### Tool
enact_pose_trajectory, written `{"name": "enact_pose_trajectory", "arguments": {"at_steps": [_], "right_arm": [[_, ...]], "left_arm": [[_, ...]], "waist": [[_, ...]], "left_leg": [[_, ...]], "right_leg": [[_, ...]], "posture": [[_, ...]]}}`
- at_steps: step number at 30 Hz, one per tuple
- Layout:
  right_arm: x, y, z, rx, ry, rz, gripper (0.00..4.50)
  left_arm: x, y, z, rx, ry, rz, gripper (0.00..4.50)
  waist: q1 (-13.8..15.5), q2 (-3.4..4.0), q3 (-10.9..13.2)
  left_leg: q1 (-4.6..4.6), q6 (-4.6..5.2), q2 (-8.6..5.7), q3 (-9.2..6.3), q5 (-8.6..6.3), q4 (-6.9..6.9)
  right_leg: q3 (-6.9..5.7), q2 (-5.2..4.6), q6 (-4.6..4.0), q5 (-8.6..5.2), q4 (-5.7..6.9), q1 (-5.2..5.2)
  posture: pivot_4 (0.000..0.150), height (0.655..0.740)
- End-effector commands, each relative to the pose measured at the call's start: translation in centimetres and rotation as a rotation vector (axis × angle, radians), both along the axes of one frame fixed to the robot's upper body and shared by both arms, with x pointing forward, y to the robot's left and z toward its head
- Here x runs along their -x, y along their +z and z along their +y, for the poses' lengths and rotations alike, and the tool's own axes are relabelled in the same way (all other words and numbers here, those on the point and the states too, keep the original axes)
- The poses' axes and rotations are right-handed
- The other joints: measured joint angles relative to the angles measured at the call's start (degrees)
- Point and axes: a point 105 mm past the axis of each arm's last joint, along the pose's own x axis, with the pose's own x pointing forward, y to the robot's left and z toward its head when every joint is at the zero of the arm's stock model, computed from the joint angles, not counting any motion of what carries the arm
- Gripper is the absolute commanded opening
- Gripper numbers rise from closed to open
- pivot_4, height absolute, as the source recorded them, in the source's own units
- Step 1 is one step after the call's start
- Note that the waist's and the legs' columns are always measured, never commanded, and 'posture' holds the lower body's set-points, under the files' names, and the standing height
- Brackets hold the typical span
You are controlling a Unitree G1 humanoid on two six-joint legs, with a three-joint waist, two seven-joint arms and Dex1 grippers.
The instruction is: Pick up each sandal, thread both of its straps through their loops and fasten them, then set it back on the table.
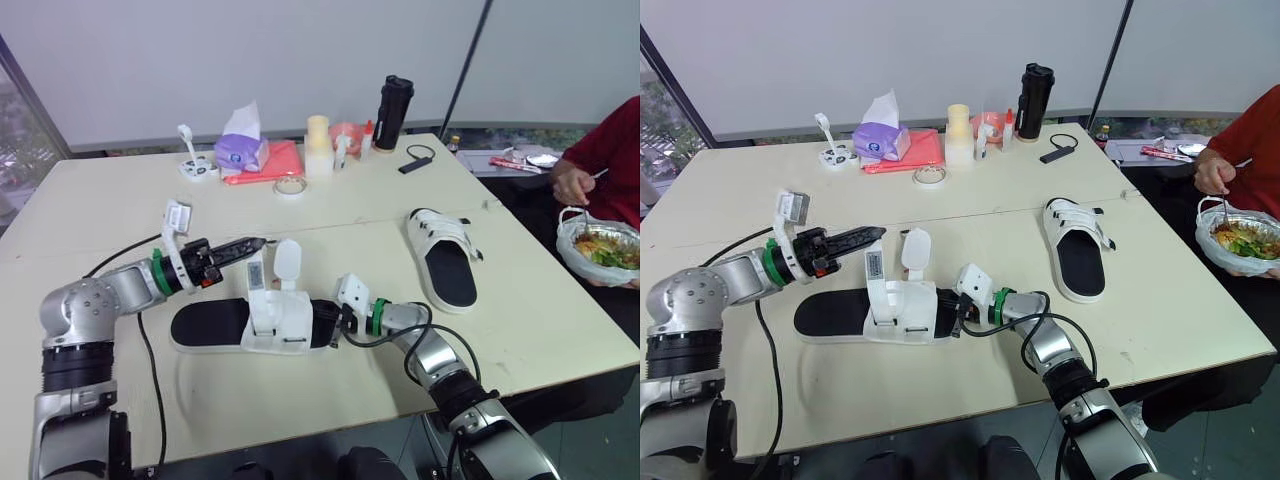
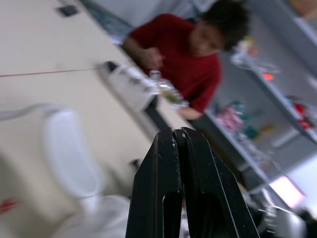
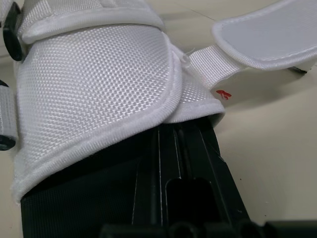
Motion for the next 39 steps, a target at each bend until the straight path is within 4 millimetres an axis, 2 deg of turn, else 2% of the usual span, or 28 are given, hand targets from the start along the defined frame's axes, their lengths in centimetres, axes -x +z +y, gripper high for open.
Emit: {"name": "enact_pose_trajectory", "arguments": {"at_steps": [1, 12, 22, 28, 35, 39], "right_arm": [[1.4, -6.0, -1.9, 0.169, -0.049, 0.177, 0.00], [1.3, -5.9, -1.5, 0.168, -0.038, 0.169, 0.00], [1.6, -6.0, -1.5, 0.166, -0.038, 0.173, 0.00], [1.5, -5.9, -1.4, 0.158, -0.049, 0.171, 0.00], [1.8, -6.2, -1.7, 0.161, -0.059, 0.178, 0.00], [1.8, -6.1, -1.6, 0.159, -0.060, 0.179, 0.00]], "left_arm": [[2.4, 4.2, -1.1, 0.039, -0.097, -0.157, 0.04], [-1.2, 2.7, -0.8, 0.000, 0.079, -0.116, 0.04], [-4.2, -1.8, -0.9, -0.067, 0.050, -0.012, 0.04], [-6.4, -5.0, 0.4, -0.119, 0.104, 0.048, 0.04], [-8.0, -6.5, 1.1, -0.145, 0.153, 0.076, 0.04], [-8.1, -9.4, 0.8, -0.272, 0.136, 0.109, 0.04]], "waist": [[0.02, 0.00, 0.01], [0.16, 0.02, 0.06], [0.16, 0.03, 0.05], [0.12, 0.03, 0.04], [0.20, 0.00, 0.03], [0.23, 0.04, 0.00]], "left_leg": [[0.00, 0.00, 0.00, 0.00, 0.00, 0.00], [-0.06, 0.00, -0.06, 0.01, 0.00, 0.01], [-0.06, 0.00, -0.09, 0.07, 0.00, 0.01], [-0.08, 0.00, -0.09, 0.10, 0.00, 0.01], [-0.13, 0.01, -0.09, 0.12, 0.00, 0.01], [-0.11, 0.01, -0.10, 0.13, 0.00, 0.01]], "right_leg": [[0.00, 0.00, 0.00, 0.00, 0.00, 0.00], [0.00, 0.08, 0.00, 0.00, -0.05, -0.04], [-0.01, 0.09, -0.07, -0.05, -0.07, -0.03], [-0.03, 0.13, -0.02, -0.02, -0.08, -0.05], [-0.06, 0.14, 0.00, -0.01, -0.08, -0.08], [-0.08, 0.14, 0.00, 0.00, -0.07, -0.05]], "posture": [[0.150, 0.7394], [0.150, 0.7394], [0.150, 0.7394], [0.150, 0.7394], [0.150, 0.7394], [0.150, 0.7394]]}}
